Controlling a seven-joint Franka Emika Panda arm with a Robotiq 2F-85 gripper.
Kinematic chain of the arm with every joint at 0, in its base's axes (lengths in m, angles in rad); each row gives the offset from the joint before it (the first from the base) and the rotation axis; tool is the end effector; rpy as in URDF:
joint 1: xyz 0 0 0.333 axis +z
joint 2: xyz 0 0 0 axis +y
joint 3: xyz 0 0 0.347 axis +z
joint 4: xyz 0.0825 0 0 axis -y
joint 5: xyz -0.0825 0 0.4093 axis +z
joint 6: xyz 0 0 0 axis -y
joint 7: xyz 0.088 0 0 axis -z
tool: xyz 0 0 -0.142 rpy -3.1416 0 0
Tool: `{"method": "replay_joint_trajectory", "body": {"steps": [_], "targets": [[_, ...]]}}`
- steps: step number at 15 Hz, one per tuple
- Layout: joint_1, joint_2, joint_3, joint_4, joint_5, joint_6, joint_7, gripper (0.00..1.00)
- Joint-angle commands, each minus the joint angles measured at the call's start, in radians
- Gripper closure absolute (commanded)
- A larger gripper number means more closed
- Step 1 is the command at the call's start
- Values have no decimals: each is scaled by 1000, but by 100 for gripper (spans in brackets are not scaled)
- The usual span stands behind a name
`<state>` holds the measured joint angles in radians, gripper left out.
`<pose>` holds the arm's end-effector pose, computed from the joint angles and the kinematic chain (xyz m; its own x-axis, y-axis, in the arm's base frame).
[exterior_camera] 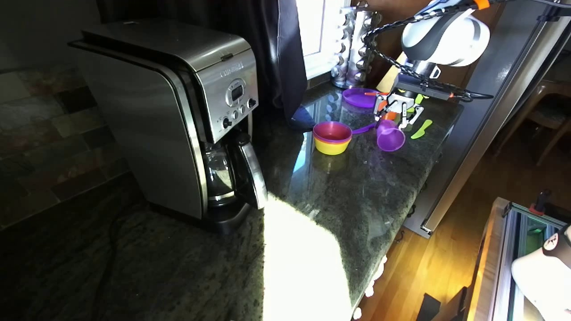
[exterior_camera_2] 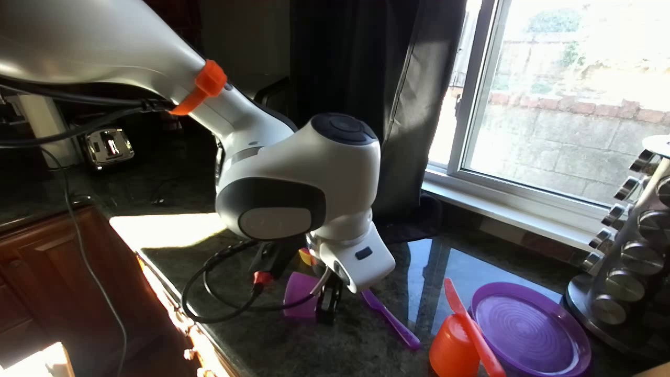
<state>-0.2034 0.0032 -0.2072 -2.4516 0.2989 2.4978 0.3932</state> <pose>0.4615 -0.1962 0.2779 0.5099 -0.8586 -0.0522 -0.8506 -0.4942 -0.1798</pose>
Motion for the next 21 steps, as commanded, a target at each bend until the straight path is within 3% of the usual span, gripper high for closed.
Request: {"method": "replay_joint_trajectory", "body": {"steps": [1,5,6,8,9,12,16,21], "targets": [[4,-175,13,-189,-30,228,48,60],[-27,-245,87,-340,-78,550,211,60],[-64,-243,131,-373,-116,640,276,60],[-227,-142,275,-317,-181,772,365,60],[-294,-131,315,-330,-193,832,373,60],[-513,-138,496,-321,-17,869,218,60],[-801,-159,800,-307,290,865,-15,60],[-1047,-171,1182,-294,684,924,-282,60]]}}
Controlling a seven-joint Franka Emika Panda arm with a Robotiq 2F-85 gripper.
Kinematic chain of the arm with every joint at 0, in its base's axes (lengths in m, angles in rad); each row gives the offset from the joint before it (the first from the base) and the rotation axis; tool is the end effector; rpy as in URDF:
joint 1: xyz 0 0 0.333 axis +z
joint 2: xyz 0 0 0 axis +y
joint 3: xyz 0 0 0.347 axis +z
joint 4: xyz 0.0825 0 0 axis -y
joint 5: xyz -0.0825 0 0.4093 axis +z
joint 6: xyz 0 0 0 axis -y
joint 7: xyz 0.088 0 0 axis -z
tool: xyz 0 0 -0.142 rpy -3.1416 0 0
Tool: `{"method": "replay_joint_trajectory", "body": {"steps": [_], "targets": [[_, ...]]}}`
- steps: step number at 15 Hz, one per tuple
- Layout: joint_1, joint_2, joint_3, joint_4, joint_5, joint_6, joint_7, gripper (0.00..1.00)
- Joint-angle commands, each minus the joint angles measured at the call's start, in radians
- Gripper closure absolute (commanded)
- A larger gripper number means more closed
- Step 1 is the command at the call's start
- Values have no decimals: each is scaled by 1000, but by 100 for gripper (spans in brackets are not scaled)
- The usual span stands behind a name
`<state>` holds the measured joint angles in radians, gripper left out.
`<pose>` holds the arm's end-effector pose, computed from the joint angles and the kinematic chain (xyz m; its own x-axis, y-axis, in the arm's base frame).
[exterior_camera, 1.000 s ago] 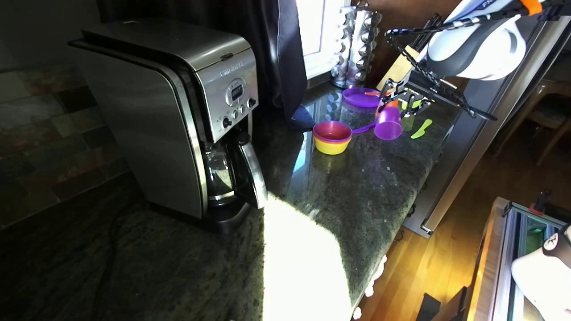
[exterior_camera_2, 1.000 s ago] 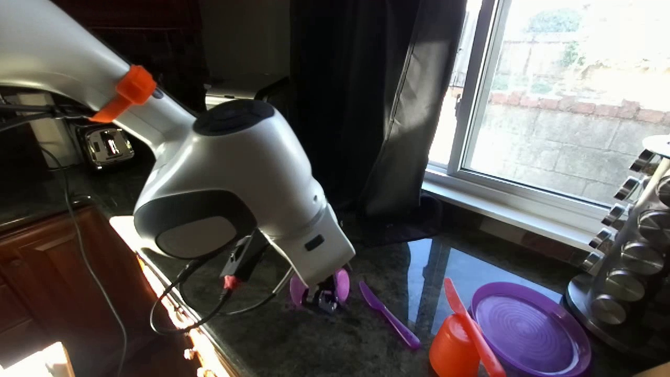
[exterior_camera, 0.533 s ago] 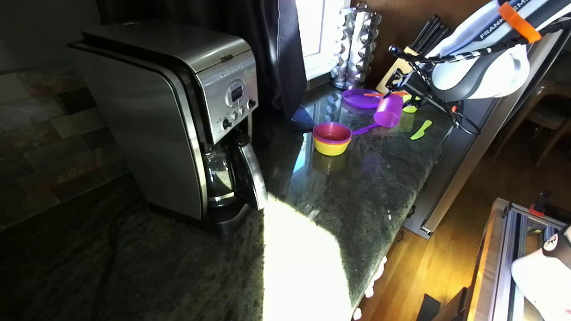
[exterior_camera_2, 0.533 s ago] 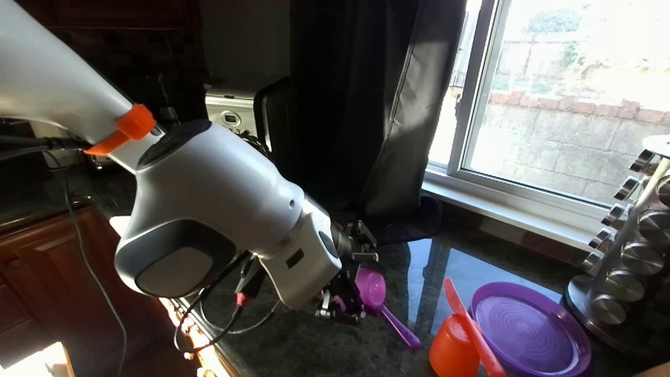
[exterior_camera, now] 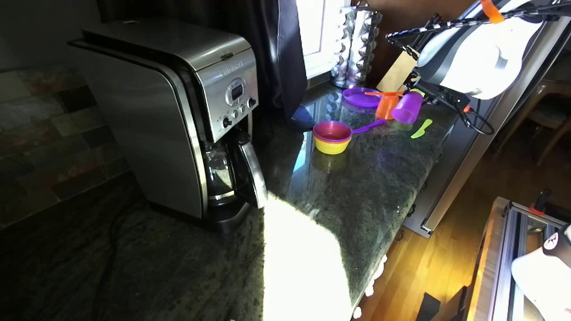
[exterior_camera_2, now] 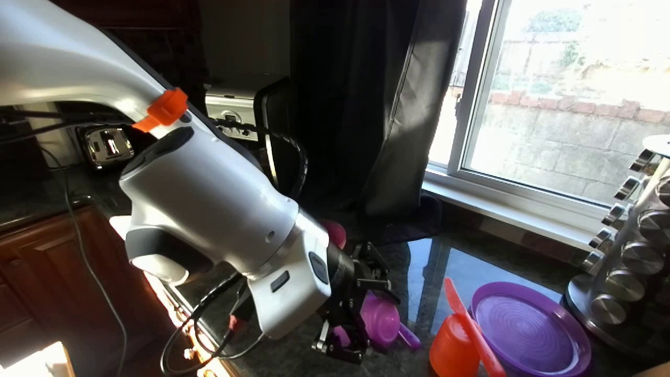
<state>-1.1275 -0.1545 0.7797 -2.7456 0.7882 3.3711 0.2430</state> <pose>0.3872 -0.2348 0.3152 0.0333 -0.8524 0.5219 -0.8711 -0.2808 -0.4030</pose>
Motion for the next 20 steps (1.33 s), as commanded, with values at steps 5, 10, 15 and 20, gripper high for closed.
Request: {"method": "replay_joint_trajectory", "body": {"steps": [5,10,15,20], "targets": [[-177,-12,481,0,576,228,-328,60],[-172,12,634,-3,733,398,-406,60],[-221,41,735,11,773,514,-472,60],[-320,59,826,23,833,536,-599,60]]}}
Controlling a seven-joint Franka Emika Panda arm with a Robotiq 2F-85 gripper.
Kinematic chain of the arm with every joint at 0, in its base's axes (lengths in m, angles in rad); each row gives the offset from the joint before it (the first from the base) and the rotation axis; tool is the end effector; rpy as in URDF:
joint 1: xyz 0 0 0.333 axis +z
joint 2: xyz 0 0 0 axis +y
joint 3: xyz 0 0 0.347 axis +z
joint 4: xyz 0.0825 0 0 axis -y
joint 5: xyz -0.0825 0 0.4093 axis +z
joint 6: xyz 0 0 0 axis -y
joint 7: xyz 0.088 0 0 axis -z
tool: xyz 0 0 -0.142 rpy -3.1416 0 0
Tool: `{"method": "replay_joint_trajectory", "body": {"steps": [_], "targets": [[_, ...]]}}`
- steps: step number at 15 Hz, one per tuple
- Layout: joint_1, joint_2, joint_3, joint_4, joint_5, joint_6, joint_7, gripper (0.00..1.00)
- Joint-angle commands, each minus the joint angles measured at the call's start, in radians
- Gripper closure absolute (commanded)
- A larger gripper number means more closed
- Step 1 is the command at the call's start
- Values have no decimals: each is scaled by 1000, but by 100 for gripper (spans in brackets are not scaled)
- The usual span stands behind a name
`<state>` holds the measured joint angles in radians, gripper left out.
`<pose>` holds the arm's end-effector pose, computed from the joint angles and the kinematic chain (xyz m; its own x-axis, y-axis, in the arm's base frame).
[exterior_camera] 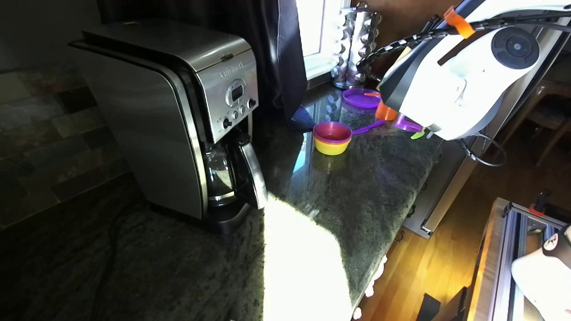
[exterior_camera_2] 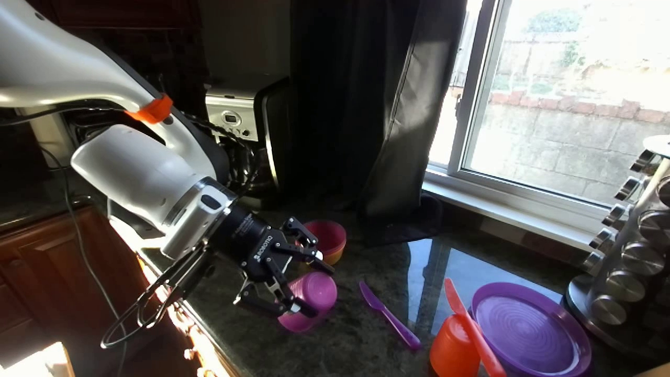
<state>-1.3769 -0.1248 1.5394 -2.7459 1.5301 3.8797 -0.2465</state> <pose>0.3622 -0.1068 0.3160 0.0967 -0.6057 0.7898 -0.8976 -0.3960 -0.1938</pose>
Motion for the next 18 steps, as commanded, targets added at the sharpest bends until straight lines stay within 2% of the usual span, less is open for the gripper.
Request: {"method": "replay_joint_trajectory", "body": {"steps": [1,4,8,11,15,18], "targets": [[-97,23,86,25,106,24,-137,60],[-184,-22,156,32,137,10,-178,60],[-318,-119,275,60,162,-56,-155,60],[-448,-228,404,106,203,-147,-129,60],[-656,-361,591,209,276,-322,-146,60],[-712,-425,647,279,244,-352,-87,60]]}}
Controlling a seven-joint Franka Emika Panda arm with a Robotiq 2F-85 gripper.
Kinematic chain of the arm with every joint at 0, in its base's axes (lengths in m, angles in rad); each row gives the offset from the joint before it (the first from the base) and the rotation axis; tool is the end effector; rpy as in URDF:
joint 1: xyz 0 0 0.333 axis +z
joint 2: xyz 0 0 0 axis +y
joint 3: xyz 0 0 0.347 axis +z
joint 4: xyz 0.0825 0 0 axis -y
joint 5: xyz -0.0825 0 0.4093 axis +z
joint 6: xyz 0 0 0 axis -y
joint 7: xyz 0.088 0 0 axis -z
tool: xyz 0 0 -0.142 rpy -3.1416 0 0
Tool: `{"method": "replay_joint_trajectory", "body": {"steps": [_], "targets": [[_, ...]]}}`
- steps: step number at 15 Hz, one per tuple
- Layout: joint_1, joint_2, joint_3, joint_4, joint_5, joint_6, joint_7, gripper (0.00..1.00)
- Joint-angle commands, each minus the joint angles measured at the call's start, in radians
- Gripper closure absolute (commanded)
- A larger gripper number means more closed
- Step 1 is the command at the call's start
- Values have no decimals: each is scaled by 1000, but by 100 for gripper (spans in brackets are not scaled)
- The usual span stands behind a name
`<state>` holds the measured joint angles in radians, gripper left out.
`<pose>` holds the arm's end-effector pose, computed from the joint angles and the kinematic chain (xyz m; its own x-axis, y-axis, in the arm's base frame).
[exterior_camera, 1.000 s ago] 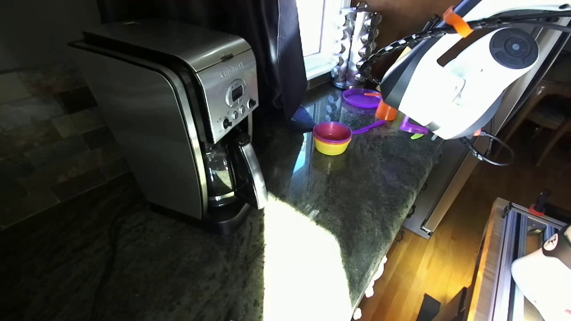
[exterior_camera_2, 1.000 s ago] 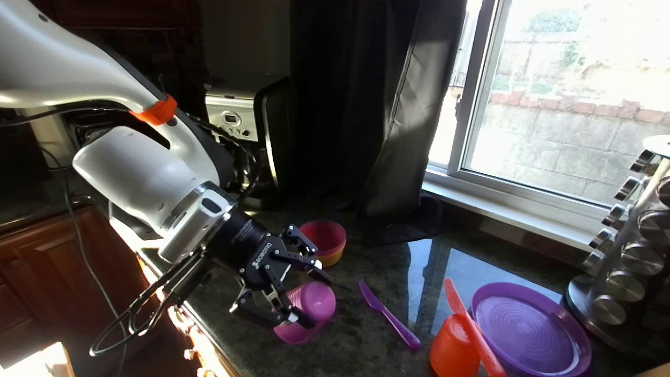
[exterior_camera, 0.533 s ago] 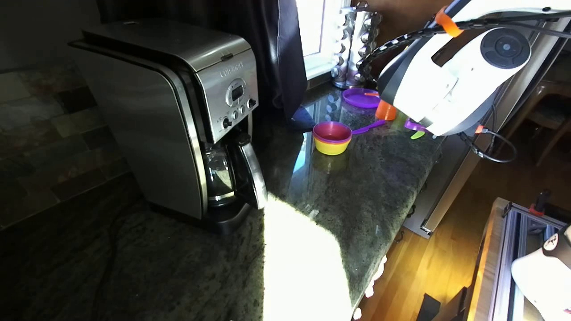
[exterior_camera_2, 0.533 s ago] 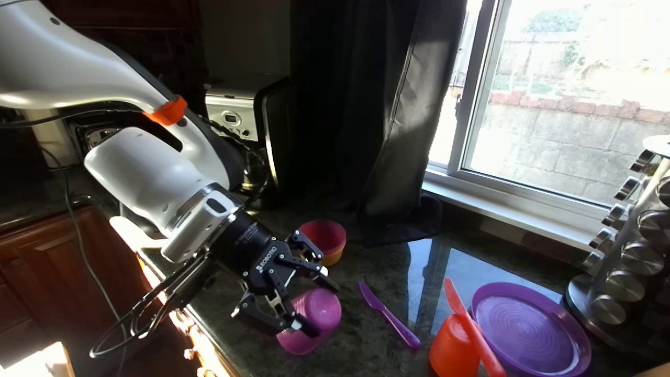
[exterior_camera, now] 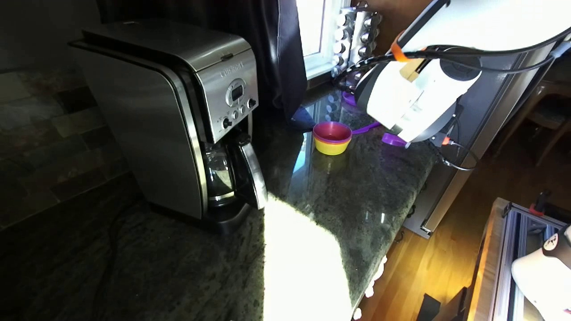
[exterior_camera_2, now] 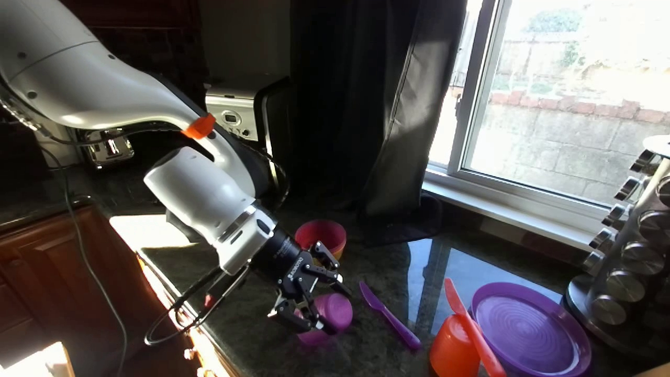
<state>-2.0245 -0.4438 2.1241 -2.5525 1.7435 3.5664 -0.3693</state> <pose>0.4106 -0.1185 0.2559 0.1657 -0.6619 0.7311 -0.9256 -0.3601 -0.1162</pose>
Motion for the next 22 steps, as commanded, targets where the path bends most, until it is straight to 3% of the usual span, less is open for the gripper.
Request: {"method": "replay_joint_trajectory", "body": {"steps": [1,11,20,21,22], "targets": [[-67,-124,66,107,17,-21,55,60],[-95,-264,119,205,15,5,131,60],[-67,-245,127,167,24,42,99,60],[-64,-230,129,158,27,42,86,26],[-59,-217,128,149,28,41,76,9]]}}
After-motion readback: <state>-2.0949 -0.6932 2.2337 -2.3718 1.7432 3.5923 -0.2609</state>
